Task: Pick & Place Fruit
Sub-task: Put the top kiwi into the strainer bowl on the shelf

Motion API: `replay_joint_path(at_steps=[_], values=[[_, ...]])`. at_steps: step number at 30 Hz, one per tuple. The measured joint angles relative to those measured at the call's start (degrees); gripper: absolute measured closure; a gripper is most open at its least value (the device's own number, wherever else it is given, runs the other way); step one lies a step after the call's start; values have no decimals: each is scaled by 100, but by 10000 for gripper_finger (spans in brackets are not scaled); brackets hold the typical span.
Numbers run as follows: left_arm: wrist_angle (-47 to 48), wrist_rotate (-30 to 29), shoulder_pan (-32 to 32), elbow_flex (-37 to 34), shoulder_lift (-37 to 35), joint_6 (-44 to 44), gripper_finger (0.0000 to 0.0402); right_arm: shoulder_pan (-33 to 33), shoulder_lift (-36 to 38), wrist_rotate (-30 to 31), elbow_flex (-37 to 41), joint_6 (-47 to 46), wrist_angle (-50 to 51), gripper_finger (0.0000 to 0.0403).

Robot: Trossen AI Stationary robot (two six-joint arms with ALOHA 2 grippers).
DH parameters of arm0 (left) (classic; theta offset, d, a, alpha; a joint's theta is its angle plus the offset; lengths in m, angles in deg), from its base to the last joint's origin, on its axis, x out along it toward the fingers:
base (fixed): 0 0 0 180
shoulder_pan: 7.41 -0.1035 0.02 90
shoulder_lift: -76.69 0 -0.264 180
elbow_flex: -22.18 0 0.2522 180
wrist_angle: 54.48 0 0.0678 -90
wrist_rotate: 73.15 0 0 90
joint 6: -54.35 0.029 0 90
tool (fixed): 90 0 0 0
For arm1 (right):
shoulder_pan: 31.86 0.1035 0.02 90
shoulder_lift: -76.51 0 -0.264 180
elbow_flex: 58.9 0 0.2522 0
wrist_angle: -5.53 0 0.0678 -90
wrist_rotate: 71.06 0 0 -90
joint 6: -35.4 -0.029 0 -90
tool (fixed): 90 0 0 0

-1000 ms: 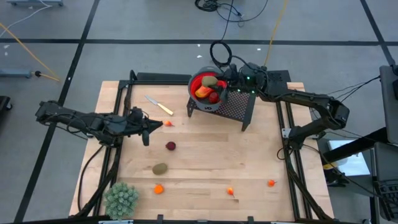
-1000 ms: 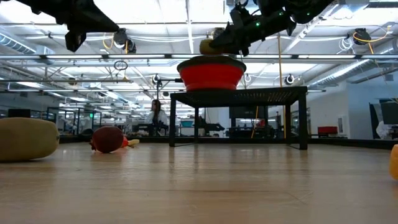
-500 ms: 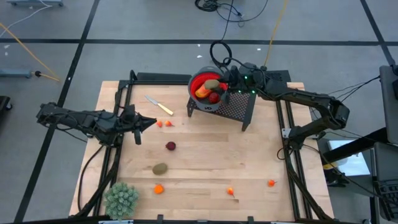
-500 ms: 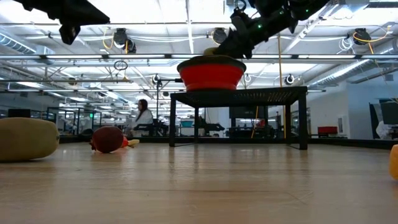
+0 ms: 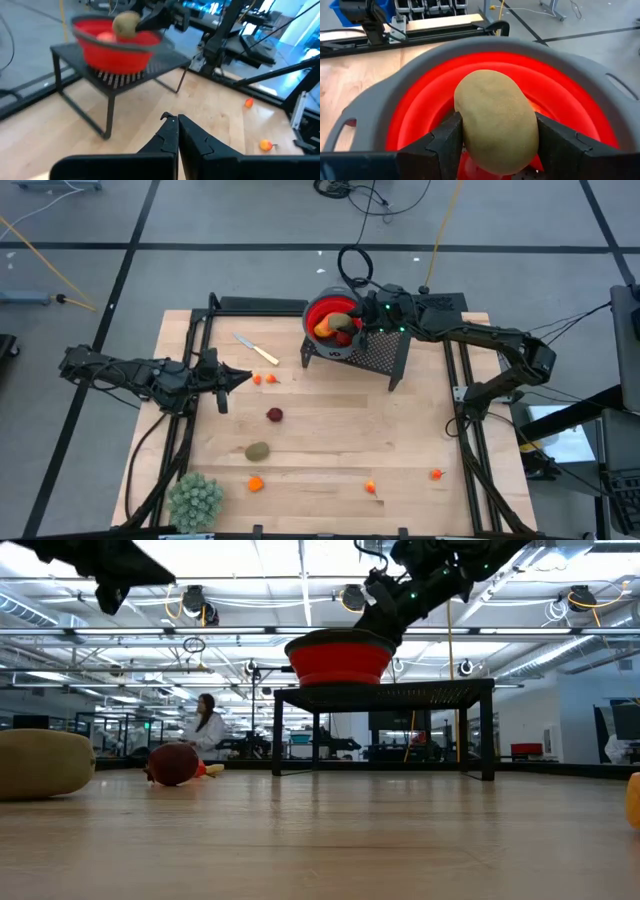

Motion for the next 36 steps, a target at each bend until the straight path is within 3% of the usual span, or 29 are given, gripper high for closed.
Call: replay_joint_path(at_steps=[8, 12, 36], values=[[-1349, 16, 0, -1056, -705, 84, 399, 0, -2, -113, 0, 16, 8, 196], [-1564, 16, 0, -1335, -1075, 86, 397, 0, -2, -275, 0, -2, 6, 187], [-1526, 16, 1, -1435, -1330, 425, 400, 2, -2, -293, 0, -3, 5, 167]])
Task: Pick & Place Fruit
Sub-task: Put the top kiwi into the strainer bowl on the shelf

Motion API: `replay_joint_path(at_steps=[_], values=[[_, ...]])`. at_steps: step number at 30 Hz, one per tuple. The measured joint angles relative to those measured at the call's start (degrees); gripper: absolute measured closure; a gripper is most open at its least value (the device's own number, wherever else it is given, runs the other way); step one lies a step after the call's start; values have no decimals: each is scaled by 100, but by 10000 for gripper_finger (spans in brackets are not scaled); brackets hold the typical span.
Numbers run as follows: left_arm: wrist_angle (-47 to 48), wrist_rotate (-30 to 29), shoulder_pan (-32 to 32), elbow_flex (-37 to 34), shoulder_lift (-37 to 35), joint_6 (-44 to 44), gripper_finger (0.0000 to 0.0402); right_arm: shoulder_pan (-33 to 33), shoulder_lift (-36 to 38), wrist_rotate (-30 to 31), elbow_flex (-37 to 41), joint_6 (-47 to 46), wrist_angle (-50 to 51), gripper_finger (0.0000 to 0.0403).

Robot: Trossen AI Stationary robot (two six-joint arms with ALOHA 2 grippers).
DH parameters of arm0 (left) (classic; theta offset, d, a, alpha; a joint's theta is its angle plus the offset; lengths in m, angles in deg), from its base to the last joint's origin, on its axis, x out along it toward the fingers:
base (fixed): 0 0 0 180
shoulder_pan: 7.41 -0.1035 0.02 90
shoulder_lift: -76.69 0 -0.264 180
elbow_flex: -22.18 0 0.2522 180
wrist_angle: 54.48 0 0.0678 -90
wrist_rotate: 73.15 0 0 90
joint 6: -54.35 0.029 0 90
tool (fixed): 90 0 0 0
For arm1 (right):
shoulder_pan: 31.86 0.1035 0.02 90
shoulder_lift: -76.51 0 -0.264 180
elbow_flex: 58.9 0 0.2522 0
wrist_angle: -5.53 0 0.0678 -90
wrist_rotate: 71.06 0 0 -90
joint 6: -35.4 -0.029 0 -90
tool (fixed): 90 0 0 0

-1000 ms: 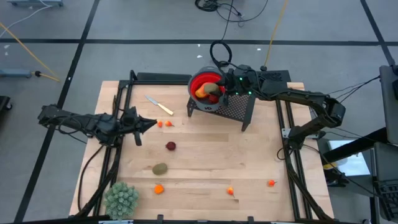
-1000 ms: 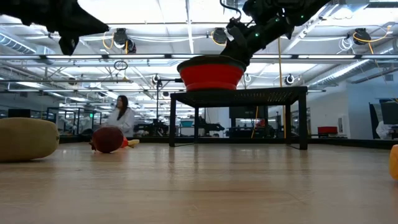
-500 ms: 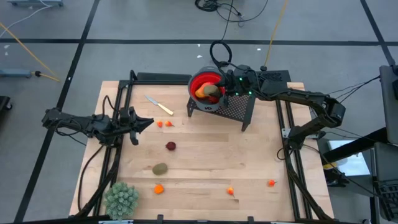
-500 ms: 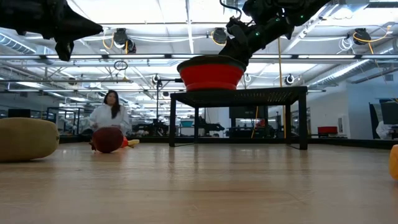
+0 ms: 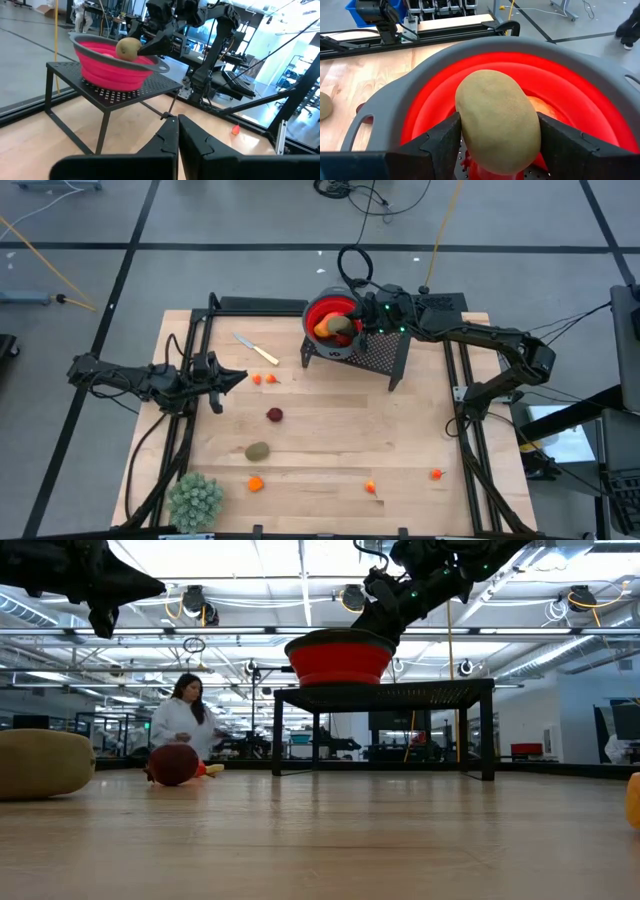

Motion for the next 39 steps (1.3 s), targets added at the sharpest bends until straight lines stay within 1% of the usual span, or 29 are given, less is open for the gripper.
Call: replay_joint_path(at_steps=[6, 13, 20, 24, 32, 39], values=[[0, -2, -1, -1, 5, 20, 386, 0, 0, -6, 0, 21, 1, 167], [1, 0, -1, -1, 7, 109, 399, 0, 0, -11, 0, 2, 1, 167], [2, 0, -1, -1, 7, 262, 384, 0, 2, -17, 0, -1, 1, 167], [4, 0, -1, -1, 7, 271, 383, 0, 2, -20, 0, -1, 2, 167], [50, 1, 0, -1, 13, 727, 382, 0, 2, -31, 0, -1, 1, 167], [48, 0, -1, -1, 15, 866, 382, 0, 2, -28, 0, 19, 2, 167]])
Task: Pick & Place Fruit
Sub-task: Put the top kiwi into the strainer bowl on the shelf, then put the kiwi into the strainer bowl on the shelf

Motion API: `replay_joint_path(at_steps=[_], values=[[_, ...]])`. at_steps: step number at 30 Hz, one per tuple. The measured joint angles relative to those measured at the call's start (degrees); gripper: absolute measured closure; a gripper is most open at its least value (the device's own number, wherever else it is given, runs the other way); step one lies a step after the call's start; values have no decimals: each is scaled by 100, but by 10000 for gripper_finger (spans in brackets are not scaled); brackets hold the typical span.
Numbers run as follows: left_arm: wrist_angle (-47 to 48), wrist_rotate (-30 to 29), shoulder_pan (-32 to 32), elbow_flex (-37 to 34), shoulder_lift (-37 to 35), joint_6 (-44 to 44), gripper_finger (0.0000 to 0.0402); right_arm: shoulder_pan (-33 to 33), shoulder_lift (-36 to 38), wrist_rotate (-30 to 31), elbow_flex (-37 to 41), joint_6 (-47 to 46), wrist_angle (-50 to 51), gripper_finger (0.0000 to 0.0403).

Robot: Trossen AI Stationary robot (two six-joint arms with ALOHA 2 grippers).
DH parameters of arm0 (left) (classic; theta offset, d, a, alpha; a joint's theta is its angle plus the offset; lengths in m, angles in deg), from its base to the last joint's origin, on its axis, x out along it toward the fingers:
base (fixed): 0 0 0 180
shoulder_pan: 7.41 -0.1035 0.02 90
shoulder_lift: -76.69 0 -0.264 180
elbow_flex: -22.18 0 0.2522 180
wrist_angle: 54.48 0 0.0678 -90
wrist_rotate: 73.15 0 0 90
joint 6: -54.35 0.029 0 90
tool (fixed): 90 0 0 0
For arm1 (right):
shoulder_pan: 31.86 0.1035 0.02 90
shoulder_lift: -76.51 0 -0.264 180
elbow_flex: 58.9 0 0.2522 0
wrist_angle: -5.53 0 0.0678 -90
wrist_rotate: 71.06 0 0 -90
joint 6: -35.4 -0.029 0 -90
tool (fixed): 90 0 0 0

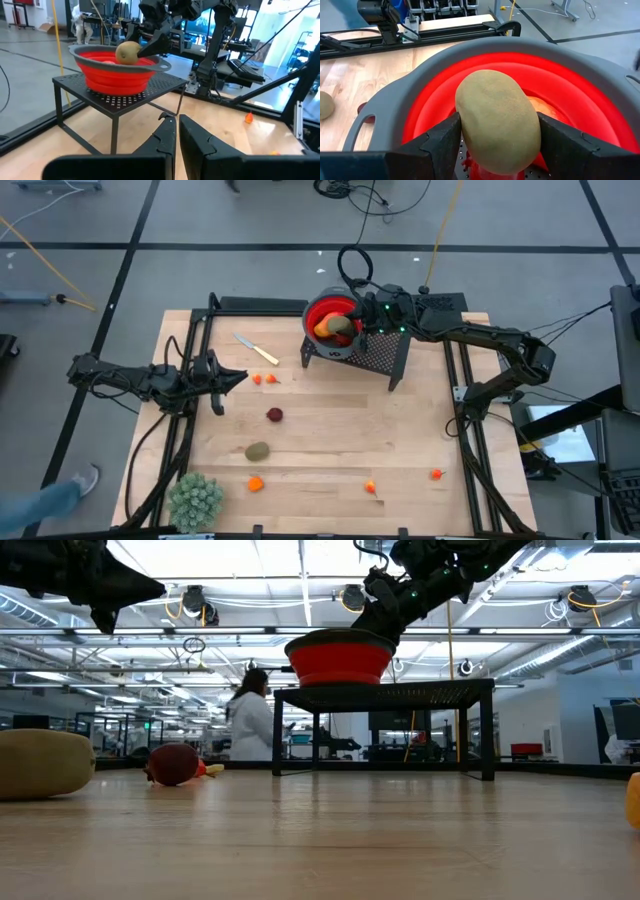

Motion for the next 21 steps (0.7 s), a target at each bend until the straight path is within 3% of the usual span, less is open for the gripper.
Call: replay_joint_path(at_steps=[6, 15, 21], values=[[0, 0, 1, 0, 0, 159, 382, 0, 2, -1, 0, 55, -1, 165], [39, 0, 0, -1, 2, 261, 382, 0, 2, 23, 0, 60, -3, 118], [39, 0, 0, -2, 2, 288, 382, 0, 12, 48, 1, -34, -128, 112]])
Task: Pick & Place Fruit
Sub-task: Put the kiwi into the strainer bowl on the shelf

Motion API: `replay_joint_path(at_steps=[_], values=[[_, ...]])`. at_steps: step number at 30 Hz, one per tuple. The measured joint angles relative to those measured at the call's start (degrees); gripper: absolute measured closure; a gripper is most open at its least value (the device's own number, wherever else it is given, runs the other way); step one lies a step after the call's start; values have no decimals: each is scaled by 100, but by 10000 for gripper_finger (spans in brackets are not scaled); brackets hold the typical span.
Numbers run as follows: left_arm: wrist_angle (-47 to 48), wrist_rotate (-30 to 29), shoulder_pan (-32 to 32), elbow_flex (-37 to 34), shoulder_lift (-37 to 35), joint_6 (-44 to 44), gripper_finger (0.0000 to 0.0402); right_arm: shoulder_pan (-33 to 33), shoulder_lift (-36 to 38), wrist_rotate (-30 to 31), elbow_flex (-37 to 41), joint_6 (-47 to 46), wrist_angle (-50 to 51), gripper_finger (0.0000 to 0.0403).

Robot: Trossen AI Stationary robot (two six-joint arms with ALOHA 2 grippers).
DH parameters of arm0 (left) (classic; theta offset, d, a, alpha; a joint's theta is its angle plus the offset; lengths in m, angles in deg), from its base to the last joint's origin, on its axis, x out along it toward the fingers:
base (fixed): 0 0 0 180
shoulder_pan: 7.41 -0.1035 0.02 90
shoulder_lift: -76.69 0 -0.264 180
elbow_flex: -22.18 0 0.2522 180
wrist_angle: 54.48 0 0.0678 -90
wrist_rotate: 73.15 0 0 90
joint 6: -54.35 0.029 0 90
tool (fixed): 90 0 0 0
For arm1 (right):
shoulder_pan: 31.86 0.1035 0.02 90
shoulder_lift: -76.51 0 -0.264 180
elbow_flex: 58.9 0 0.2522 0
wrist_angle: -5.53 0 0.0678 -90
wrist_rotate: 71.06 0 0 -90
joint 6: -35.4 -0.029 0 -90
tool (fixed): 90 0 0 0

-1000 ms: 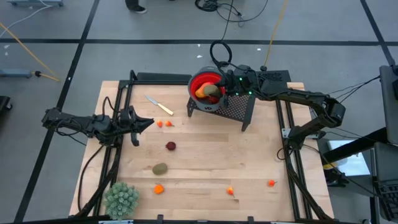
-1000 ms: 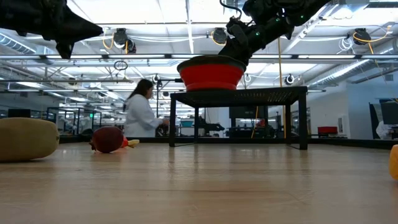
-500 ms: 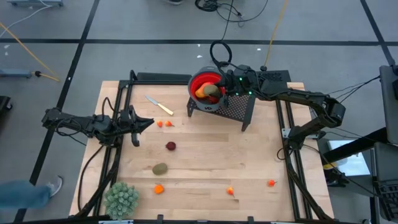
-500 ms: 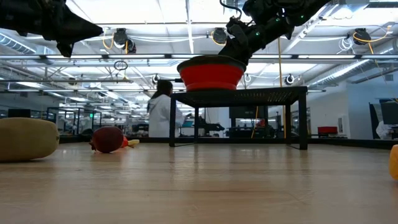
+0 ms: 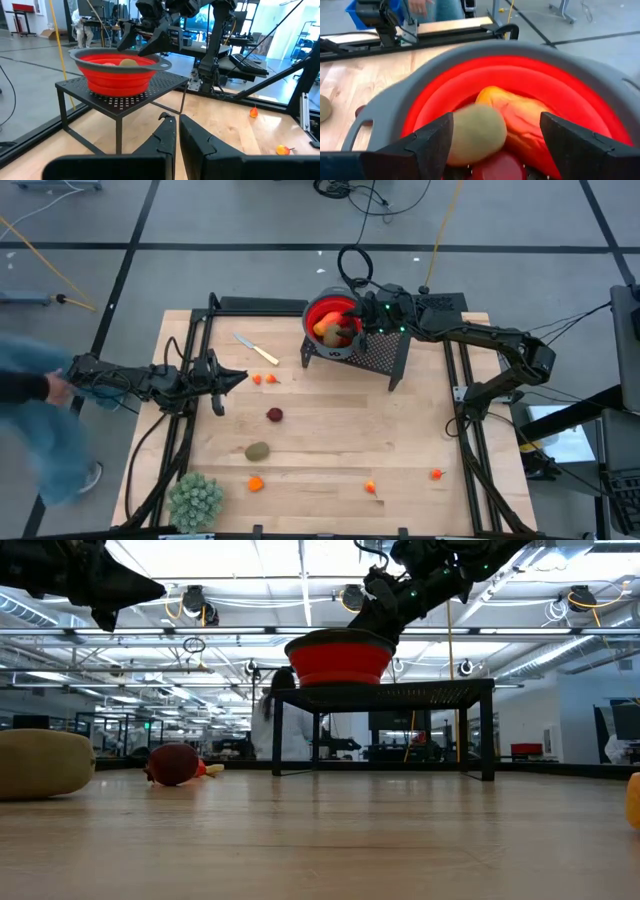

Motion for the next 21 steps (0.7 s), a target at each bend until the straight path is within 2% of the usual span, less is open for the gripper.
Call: replay_joint_path(at_steps=[11, 15, 21], values=[[-2, -39, 0, 0, 0, 0, 382, 181, 620, 304, 6, -49, -142, 146], [-2, -42, 1, 0, 0, -2, 382, 270, 970, 308, 6, -290, 75, 189], [0, -44, 0, 2, 0, -2, 382, 306, 1570, 298, 2, -607, 683, 287]])
